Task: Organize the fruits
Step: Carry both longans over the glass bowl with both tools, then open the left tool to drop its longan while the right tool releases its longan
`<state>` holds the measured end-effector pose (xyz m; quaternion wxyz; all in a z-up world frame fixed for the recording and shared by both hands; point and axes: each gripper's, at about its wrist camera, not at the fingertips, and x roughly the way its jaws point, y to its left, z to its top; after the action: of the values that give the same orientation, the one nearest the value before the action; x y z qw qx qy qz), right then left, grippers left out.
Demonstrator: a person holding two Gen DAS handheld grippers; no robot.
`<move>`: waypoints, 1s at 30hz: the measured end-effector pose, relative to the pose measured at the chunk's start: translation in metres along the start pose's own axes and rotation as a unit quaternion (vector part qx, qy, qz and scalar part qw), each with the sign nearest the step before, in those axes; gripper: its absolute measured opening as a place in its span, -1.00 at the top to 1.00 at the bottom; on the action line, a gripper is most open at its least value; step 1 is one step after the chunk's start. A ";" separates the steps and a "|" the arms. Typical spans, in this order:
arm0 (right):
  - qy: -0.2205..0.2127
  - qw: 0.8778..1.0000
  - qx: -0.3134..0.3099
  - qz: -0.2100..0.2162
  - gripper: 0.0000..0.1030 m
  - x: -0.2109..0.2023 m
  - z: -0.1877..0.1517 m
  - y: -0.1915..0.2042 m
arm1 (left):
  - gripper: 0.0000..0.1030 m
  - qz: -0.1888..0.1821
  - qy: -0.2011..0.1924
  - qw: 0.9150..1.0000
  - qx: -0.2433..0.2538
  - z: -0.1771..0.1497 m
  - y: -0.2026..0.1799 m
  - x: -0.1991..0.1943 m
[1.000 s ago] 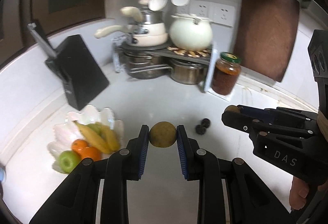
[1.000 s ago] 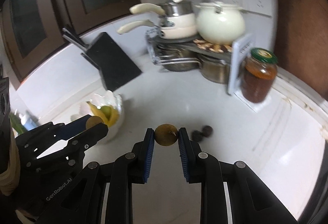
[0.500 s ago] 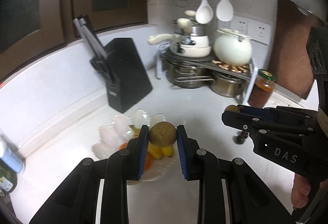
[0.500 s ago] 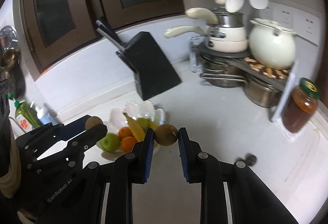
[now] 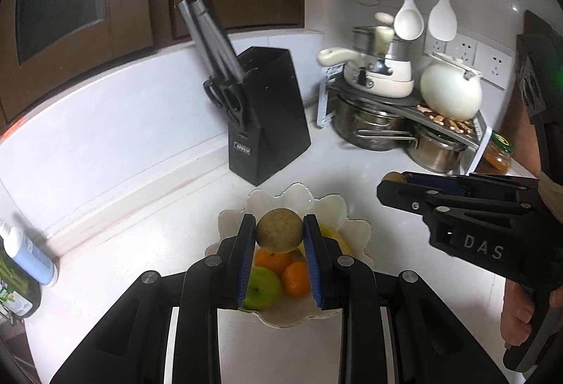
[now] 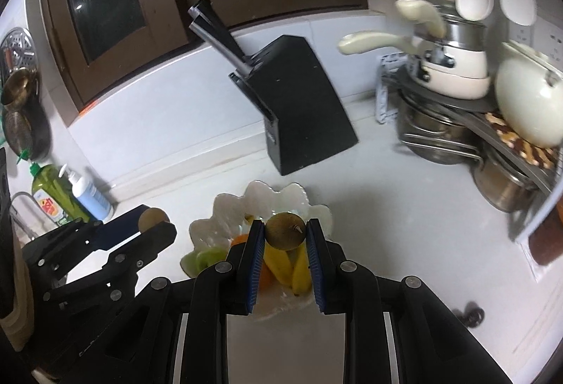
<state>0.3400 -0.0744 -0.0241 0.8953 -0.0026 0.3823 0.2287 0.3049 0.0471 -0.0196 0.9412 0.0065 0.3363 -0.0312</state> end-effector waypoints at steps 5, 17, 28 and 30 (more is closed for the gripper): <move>0.025 1.000 -0.005 0.017 0.51 0.024 0.012 0.007 | 0.46 -0.006 0.009 1.000 -0.004 0.006 0.011 0.014; 0.080 0.996 -0.018 0.043 0.51 0.090 0.030 0.006 | 0.47 -0.027 0.056 0.998 -0.003 0.007 0.026 0.065; 0.119 0.991 -0.017 0.053 0.51 0.135 0.036 0.003 | 0.46 -0.049 0.093 0.994 -0.019 0.000 0.037 0.109; 0.125 0.991 -0.014 0.053 0.51 0.141 0.036 0.002 | 0.46 -0.050 0.101 0.993 -0.020 -0.001 0.038 0.116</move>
<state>0.4490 -0.0087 -0.0947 0.8268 -0.0237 0.4878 0.2793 0.3962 0.0786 -0.0948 0.8997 -0.0266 0.4300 -0.0709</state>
